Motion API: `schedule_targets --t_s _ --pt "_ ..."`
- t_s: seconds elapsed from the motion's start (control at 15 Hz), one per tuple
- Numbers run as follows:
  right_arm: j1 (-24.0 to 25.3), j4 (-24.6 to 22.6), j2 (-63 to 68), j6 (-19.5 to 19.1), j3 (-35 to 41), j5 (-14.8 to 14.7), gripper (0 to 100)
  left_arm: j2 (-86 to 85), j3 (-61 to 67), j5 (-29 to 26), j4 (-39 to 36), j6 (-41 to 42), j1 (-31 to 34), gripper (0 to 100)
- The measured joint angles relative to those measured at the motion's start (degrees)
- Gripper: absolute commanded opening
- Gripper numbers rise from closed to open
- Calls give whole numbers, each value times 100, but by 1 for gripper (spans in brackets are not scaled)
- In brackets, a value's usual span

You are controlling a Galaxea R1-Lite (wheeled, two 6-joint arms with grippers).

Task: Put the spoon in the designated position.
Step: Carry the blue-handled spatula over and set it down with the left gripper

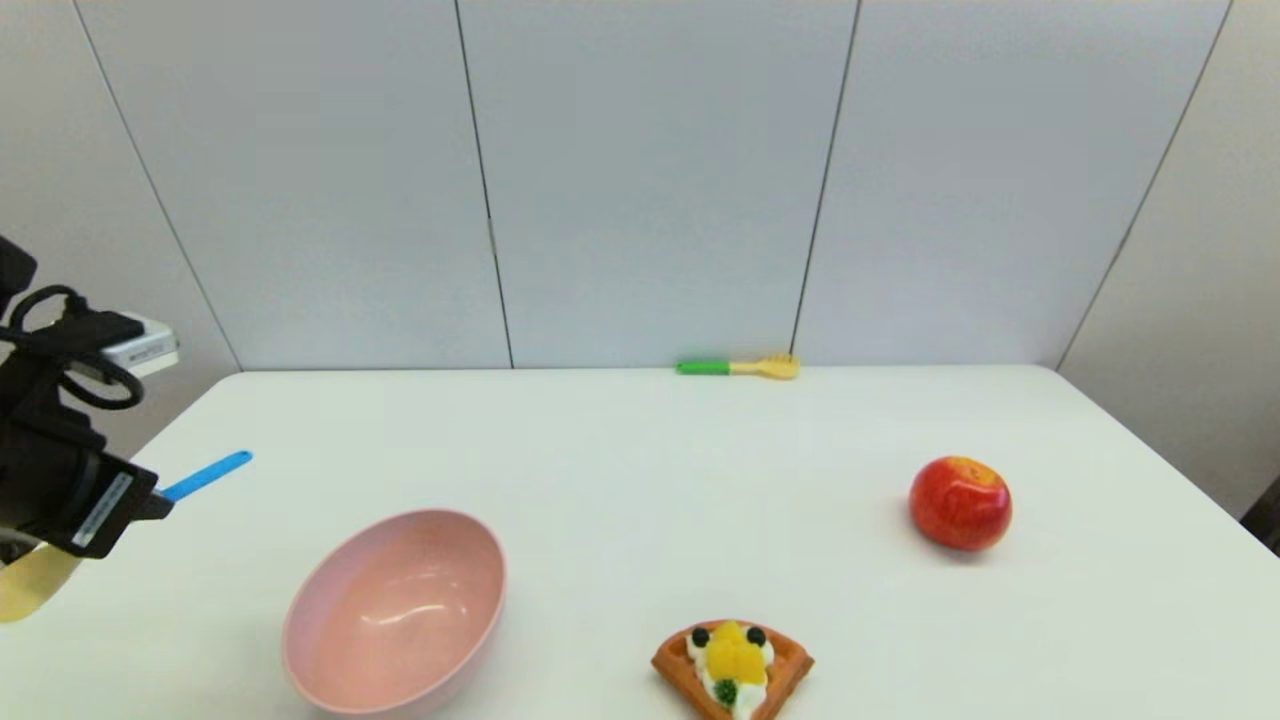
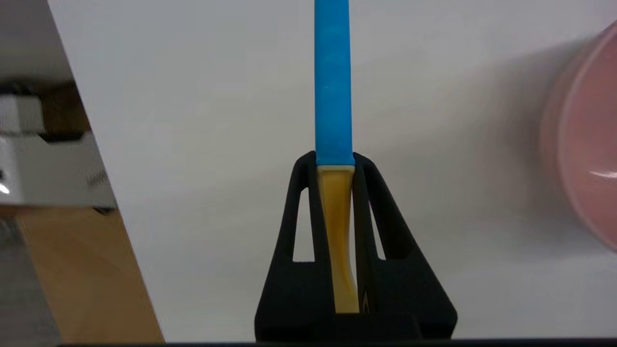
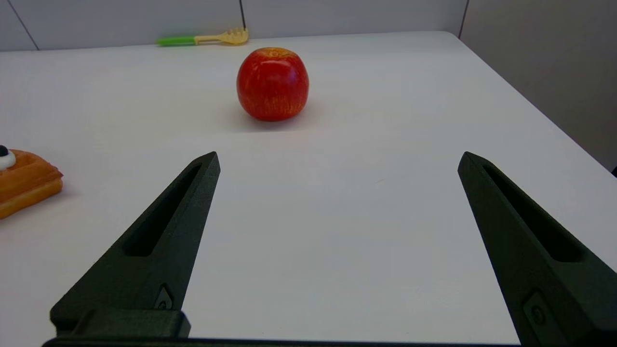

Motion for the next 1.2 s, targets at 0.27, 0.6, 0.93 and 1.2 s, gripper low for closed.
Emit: schedule_targets --t_s 0.27,0.6,0.93,1.2 --pt "0 0 0 -2 0 0 100 -127 937 -77 -571 -923 160 0" --pt "0 -2 0 -2 0 1 100 -74 1773 -367 -1685 -2050 -27 0" --pt "0 0 0 -2 0 0 100 189 2194 -374 -2660 -2675 -505 0" --pt "0 -2 0 -2 0 1 100 460 2472 -363 -3001 -2677 -666 0"
